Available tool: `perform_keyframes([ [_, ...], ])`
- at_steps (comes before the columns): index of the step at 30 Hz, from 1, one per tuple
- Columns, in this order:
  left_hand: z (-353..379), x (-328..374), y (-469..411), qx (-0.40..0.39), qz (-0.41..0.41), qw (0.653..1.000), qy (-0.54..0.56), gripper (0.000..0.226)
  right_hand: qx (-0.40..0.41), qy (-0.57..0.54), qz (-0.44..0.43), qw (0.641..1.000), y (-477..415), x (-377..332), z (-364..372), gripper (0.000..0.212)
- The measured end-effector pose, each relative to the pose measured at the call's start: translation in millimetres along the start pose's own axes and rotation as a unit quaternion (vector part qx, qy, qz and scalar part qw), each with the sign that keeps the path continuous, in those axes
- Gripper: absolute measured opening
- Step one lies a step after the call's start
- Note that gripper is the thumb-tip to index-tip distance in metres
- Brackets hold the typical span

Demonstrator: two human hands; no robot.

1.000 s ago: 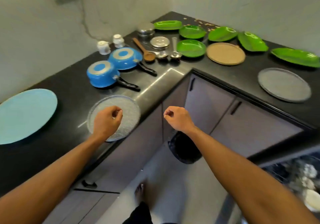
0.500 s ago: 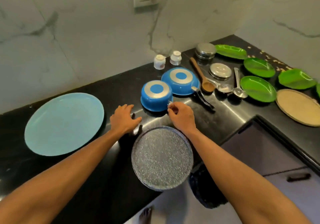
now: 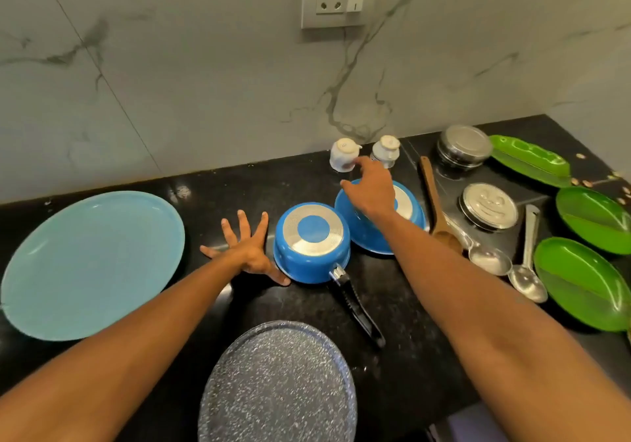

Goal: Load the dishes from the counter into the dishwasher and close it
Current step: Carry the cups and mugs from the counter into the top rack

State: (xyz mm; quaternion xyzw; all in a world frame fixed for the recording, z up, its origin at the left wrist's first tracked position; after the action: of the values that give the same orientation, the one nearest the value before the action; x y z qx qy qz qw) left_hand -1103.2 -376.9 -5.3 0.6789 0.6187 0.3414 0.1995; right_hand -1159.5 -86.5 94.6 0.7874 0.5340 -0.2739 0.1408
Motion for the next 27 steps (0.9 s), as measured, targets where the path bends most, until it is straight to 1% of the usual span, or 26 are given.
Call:
perform_keyframes([
  [2, -0.5, 0.3, 0.0, -0.019, -0.013, 1.0, -0.008, 0.158, -0.024, 0.005, 0.005, 1.0, -27.8, 2.8, 8.4, 0.066],
  [3, -0.5, 1.0, -1.9, -0.026, -0.021, 0.999, -0.011, 0.16, -0.035, 0.003, 0.009, 0.999, -43.1, 3.9, 13.1, 0.071],
  [10, -0.2, 2.5, -4.8, -0.055, -0.049, 0.997, -0.021, 0.166, -0.109, 0.071, 0.032, 0.991, -91.7, 4.5, 51.3, 0.095],
  [19, -1.1, 4.8, -5.0, -0.069, -0.058, 0.996, -0.024, 0.165, -0.078, 0.046, 0.024, 0.996, -97.0, 1.5, 51.7, 0.085],
  [23, -0.7, 2.9, -6.6, -0.065, -0.056, 0.996, -0.025, 0.165, -0.053, 0.035, 0.008, 0.998, -79.7, -9.4, 36.9, 0.083],
  [27, -2.4, 2.1, -6.8, -0.059, -0.052, 0.996, -0.036, 0.167, -0.043, 0.068, -0.019, 0.997, -48.9, -23.6, 11.9, 0.08],
])
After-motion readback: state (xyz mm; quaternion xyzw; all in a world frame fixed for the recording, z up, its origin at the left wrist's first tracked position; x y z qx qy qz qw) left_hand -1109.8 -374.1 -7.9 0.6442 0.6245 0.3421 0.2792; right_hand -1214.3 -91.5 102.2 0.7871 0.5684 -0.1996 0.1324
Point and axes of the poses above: each hand's wrist, its own y-axis away from the middle knuckle, its own z-axis out of the palm, x = y × z, the point moved 10 cm from there along -y, towards the middle knuckle
